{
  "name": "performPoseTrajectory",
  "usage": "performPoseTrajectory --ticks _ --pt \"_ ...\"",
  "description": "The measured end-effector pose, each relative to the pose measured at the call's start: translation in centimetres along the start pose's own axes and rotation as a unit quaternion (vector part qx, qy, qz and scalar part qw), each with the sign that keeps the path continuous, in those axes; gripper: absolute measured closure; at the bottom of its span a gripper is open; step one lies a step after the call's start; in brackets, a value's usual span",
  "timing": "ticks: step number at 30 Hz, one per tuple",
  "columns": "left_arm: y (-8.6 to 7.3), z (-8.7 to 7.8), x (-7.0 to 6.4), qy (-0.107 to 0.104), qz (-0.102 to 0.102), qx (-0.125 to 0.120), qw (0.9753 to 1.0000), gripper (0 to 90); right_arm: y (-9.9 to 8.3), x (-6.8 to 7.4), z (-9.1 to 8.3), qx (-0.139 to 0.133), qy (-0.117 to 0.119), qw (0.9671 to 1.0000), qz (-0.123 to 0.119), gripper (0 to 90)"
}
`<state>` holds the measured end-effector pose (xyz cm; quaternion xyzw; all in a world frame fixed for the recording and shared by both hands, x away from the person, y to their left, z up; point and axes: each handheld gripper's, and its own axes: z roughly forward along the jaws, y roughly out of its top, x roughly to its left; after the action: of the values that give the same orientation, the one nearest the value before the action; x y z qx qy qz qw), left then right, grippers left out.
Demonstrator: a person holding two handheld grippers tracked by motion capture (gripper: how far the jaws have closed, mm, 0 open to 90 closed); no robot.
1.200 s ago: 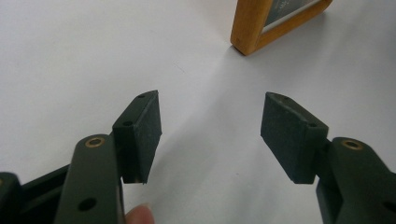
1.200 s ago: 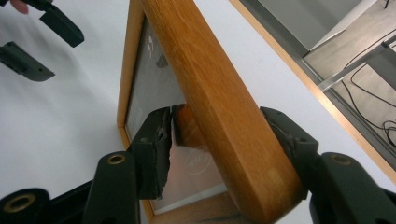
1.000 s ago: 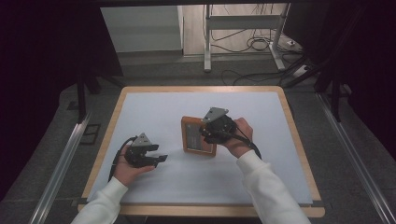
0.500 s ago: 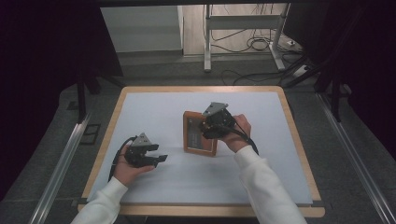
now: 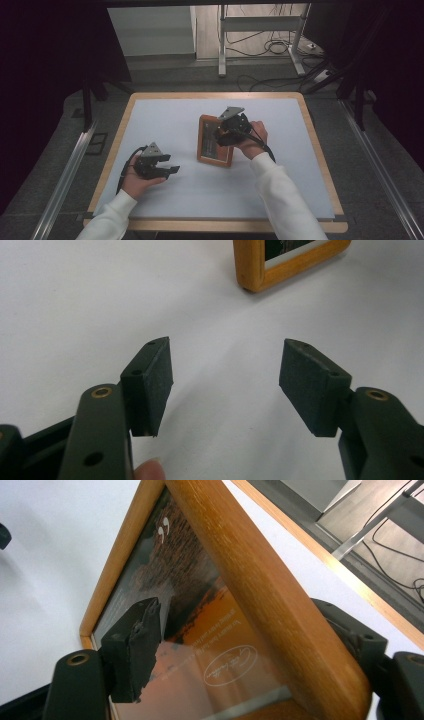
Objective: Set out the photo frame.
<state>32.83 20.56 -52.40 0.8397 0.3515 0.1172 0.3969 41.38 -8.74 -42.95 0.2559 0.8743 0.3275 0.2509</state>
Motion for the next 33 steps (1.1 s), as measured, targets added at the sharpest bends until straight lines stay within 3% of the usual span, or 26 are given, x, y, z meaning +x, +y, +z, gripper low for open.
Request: performPoseTrajectory --ticks 9,12,16,21,27,33 --pt "0.0 0.0 0.0 -0.001 -0.001 -0.001 1.0000 37.6 -0.1 -0.3 0.3 -0.006 -0.003 0.9999 0.011 21.5" --pt "0.0 0.0 0.0 -0.001 -0.001 -0.001 1.0000 37.6 -0.1 -0.4 -0.1 -0.021 -0.017 0.9993 0.028 16.8" --pt "0.0 -0.1 0.0 0.000 0.000 -0.001 1.0000 37.5 -0.5 -1.1 -1.4 -0.041 -0.017 0.9975 0.056 14.5" --pt "0.0 -0.1 0.0 0.001 -0.002 -0.004 1.0000 37.5 -2.0 -1.6 -3.5 -0.064 -0.012 0.9941 0.087 14.3" --pt "0.0 0.0 -0.1 0.002 -0.003 -0.003 1.0000 37.4 -5.0 -1.4 -5.7 -0.084 -0.005 0.9903 0.111 14.8" --pt "0.0 -0.1 -0.1 0.002 -0.005 -0.002 1.0000 37.4 -7.6 -0.4 -6.7 -0.082 0.012 0.9900 0.114 24.2"
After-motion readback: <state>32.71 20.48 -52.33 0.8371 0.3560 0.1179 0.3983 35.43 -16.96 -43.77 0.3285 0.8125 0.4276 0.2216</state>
